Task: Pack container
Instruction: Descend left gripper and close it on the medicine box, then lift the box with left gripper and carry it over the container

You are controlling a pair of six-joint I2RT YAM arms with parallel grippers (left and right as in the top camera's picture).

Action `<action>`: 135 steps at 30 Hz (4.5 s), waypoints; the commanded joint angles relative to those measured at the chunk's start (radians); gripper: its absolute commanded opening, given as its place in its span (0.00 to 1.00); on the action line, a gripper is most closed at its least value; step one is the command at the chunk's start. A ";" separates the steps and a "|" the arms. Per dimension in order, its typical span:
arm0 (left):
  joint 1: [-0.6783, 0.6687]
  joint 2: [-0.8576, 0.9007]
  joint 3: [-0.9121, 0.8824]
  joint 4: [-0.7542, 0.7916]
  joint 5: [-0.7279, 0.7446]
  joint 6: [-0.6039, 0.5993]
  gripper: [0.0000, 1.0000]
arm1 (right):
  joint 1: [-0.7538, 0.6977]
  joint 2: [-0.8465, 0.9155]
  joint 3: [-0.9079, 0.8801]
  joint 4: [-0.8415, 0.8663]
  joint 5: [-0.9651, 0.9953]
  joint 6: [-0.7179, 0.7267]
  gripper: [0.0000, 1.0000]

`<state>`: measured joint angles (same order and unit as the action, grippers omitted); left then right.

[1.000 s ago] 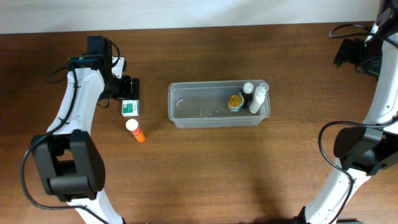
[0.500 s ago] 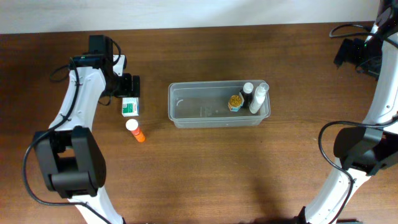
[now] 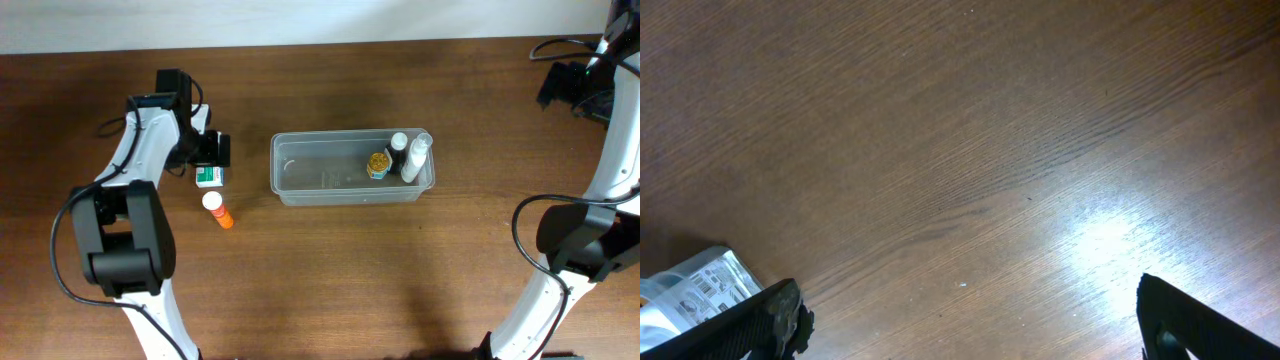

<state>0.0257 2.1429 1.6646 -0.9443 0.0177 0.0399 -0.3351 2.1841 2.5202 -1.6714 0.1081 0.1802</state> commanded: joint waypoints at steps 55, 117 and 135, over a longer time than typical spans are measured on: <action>-0.034 0.127 0.002 0.072 -0.041 -0.052 0.99 | -0.006 -0.035 -0.004 0.003 0.009 0.004 0.98; -0.039 0.129 0.621 -0.324 -0.009 -0.030 0.45 | -0.006 -0.035 -0.004 0.003 0.009 0.004 0.98; -0.215 0.129 0.850 -0.631 0.215 0.267 0.41 | -0.006 -0.035 -0.004 0.003 0.009 0.004 0.98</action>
<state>-0.1318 2.2753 2.4973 -1.5570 0.1940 0.2226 -0.3351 2.1834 2.5202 -1.6711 0.1081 0.1802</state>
